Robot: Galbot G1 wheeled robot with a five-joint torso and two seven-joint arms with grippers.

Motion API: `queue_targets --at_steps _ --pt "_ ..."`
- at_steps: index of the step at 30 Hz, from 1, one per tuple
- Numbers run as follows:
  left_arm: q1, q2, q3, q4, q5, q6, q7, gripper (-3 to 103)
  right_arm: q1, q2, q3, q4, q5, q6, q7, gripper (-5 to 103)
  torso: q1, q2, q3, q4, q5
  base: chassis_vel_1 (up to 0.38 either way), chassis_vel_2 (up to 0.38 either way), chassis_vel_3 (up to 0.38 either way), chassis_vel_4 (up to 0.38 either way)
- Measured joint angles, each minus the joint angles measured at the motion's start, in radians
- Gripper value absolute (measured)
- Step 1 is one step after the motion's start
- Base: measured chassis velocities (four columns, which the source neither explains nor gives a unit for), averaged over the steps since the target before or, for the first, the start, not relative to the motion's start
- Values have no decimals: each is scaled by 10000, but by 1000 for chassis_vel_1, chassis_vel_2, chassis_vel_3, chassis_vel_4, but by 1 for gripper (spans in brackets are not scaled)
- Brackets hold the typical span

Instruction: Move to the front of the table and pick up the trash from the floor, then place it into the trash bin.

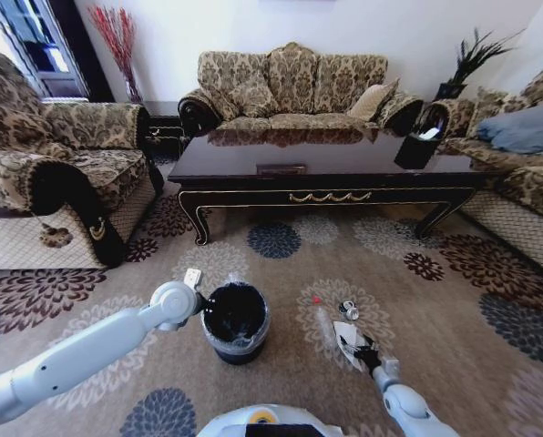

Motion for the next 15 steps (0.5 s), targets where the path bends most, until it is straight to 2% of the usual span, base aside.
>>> queue_targets --at_steps 2,4,6,7,8,11,13,15 --pt "-32 -15 14 2 -17 0 -3 2 29 -10 -5 -91 -1 17 -16 102 0 0 0 -1 -1 0 0 0 0" --pt "-65 -46 40 22 -37 0 -13 2 98 -8 -32 -258 -1 30 -27 94 0 0 0 -1 -1 0 0 0 0" --pt "-66 -49 42 25 -37 0 -16 2 105 -4 -36 -278 -1 30 -27 94 0 0 0 0 -1 0 0 0 0" --pt "-67 -81 55 47 -38 1 -31 2 130 14 -67 -350 -18 36 -42 83 0 0 0 1 -1 0 0 0 0" --pt "-67 -89 55 50 -39 1 -37 2 130 21 -76 -361 -25 38 -50 83 0 0 0 1 -1 0 0 0 0" --pt "-49 -116 55 52 -39 1 -66 2 129 86 -122 -440 -104 57 -64 67 0 0 0 0 -1 0 0 0 0" --pt "-44 -117 55 52 -39 1 -69 2 128 95 -122 -442 -111 59 -64 67 0 0 0 0 0 0 0 0 0" --pt "-30 -115 49 52 -40 1 -79 2 122 133 -123 -435 -139 66 -64 56 0 0 0 1 -1 0 0 0 0"
